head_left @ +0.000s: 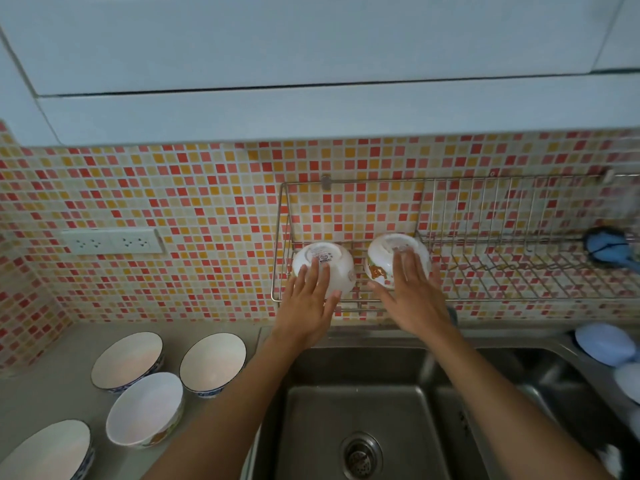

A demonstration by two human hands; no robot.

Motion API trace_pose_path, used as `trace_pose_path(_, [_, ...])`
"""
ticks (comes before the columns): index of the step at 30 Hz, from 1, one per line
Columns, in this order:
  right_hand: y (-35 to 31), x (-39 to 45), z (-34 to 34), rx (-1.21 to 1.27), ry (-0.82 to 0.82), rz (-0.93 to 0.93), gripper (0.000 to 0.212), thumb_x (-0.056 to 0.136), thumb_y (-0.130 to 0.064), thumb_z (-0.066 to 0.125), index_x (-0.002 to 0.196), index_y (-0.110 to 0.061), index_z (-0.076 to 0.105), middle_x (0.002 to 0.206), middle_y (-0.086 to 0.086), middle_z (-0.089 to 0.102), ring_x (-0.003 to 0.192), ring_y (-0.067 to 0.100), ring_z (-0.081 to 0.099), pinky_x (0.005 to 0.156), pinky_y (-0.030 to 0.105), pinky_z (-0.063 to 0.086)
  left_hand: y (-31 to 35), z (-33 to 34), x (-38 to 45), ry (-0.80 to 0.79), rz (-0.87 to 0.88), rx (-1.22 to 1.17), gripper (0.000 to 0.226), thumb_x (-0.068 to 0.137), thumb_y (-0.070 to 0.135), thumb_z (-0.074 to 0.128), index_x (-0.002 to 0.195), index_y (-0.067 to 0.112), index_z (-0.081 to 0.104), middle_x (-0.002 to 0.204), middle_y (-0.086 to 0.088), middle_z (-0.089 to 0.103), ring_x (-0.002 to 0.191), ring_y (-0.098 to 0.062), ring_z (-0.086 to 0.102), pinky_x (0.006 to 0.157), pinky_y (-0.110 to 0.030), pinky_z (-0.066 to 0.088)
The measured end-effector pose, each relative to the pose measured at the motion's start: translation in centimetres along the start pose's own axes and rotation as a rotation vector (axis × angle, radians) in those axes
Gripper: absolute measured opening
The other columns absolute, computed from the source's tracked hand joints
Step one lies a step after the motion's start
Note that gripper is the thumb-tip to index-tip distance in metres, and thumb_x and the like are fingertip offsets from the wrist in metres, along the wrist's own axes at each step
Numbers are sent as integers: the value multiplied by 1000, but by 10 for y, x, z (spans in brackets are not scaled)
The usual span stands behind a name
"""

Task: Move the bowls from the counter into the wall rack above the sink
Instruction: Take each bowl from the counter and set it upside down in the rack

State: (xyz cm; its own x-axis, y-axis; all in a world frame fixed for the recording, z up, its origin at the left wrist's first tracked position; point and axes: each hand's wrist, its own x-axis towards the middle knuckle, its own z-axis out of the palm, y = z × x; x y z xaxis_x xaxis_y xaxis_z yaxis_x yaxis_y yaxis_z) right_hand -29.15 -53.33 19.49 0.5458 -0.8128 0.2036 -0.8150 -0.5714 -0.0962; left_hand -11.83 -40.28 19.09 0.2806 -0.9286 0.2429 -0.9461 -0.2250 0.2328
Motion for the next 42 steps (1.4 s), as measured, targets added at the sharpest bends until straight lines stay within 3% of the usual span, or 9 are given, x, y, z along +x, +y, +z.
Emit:
trace_pose_path(3, [1,2,-5,70,-112,58,94,87,-77,8,153,-14,-15,161,8,-19,149,24,-15,118,50,-5,-3,3,9,-52,1,8,69,91,59,3,148,25,-19,156,2,-27,145,-21,-19,119,-42,-7])
trace_pose_path(8, [3,7,-3,78,-176,43,97,84,-80,8,152,-16,-19,159,5,-26,148,22,-20,118,52,-3,-14,12,19,-41,10,83,82,81,70,-10,147,23,-21,155,-1,-28,144,-24,-20,118,-41,-8])
trace_pose_path(16, [11,13,5,28,-153,-65,95,81,-81,1,153,-22,-18,159,2,-26,147,22,-22,118,53,-11,-20,15,36,-34,-16,112,96,69,78,-22,148,24,-18,156,-1,-25,146,-25,-16,120,-49,-1])
trace_pose_path(28, [10,9,8,48,-88,-60,87,90,-72,15,153,-20,-16,160,5,-24,148,27,-16,121,51,0,-17,16,33,9,-48,45,101,70,81,-17,148,18,-18,155,-2,-26,145,-27,-17,119,-44,-5])
trace_pose_path(31, [10,5,10,27,-56,-65,85,90,-70,12,153,-20,-15,162,5,-18,149,28,-12,122,49,8,-17,18,31,3,-61,23,100,70,82,-16,148,20,-19,153,3,-28,145,-25,-17,120,-46,0])
trace_pose_path(35, [9,4,10,16,-20,-57,85,89,-71,9,153,-21,-15,162,4,-16,149,28,-10,122,48,9,-16,17,31,0,-85,20,101,67,84,-18,147,22,-21,153,5,-29,144,-23,-18,120,-47,4])
trace_pose_path(39, [8,5,12,-1,2,-36,97,73,-77,-15,153,-22,-13,162,2,-15,150,27,-7,121,47,11,-15,14,33,-2,-92,33,103,65,84,-19,147,23,-22,153,6,-29,144,-22,-18,120,-46,4])
trace_pose_path(42, [7,5,11,12,-9,-32,84,88,-71,7,154,-22,-12,162,2,-15,150,26,-8,122,46,12,-13,13,32,-2,-86,44,103,64,84,-21,148,23,-21,152,7,-31,143,-21,-19,118,-45,4])
